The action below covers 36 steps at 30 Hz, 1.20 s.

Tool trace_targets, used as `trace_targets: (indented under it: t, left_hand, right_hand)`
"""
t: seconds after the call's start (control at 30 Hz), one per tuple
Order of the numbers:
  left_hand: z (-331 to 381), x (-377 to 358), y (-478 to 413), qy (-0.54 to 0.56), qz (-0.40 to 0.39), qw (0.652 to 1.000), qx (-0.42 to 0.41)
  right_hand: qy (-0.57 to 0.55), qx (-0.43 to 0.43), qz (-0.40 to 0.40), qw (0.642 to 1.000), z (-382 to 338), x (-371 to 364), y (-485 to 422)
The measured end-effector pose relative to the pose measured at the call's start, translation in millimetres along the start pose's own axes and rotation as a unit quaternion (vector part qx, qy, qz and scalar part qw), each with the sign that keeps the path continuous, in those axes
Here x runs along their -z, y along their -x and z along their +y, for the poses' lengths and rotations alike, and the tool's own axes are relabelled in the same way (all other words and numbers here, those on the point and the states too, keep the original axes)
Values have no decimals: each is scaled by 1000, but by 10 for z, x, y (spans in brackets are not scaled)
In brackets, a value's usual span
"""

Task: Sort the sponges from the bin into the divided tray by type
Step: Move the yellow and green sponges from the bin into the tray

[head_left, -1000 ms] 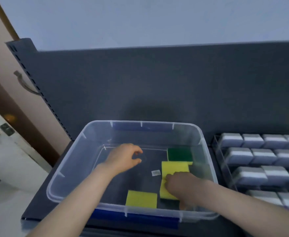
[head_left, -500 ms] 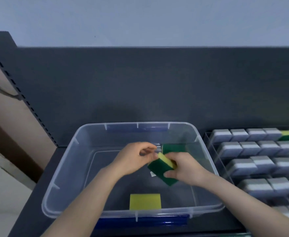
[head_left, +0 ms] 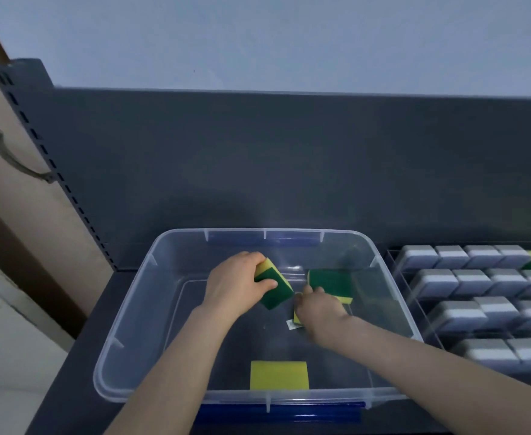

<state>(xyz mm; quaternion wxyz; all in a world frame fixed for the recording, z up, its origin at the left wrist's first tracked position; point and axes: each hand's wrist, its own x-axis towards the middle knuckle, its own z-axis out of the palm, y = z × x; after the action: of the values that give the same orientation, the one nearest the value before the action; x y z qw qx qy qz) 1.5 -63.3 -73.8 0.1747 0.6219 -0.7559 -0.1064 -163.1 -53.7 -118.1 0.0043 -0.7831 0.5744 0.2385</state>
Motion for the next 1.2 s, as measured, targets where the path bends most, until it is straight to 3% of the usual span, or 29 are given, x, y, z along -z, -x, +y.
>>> trace_targets:
  t: [0.1,0.23,0.43,0.6,0.8,0.97,1.2]
  left_hand:
    - [-18,-6,-2,-2,1,1000,-2]
    - [-31,12,-13,1,2,1000,7]
    - [-17,36,7,5,3,1000,9]
    - [30,57,32,8,-6,1000,4]
    - [110,82,60,14,-18,1000,-18]
    - [188,107,127,27,-18,998,-51]
    - [320,184,238,122,20,989,-77]
  right_hand:
    - [88,18,8,996,-115,-127,-129]
    - [112,34,14,993,-139,-164,-202]
    - [-50,-6,35,998,97,42,-113]
    - [-251,-92,79,960,320,224,87]
    - [-440,-173,197,859,439,349,485]
    - [-568,-221,306,731,337,322,890]
    - [-617,-239,416,623,225,176,1300]
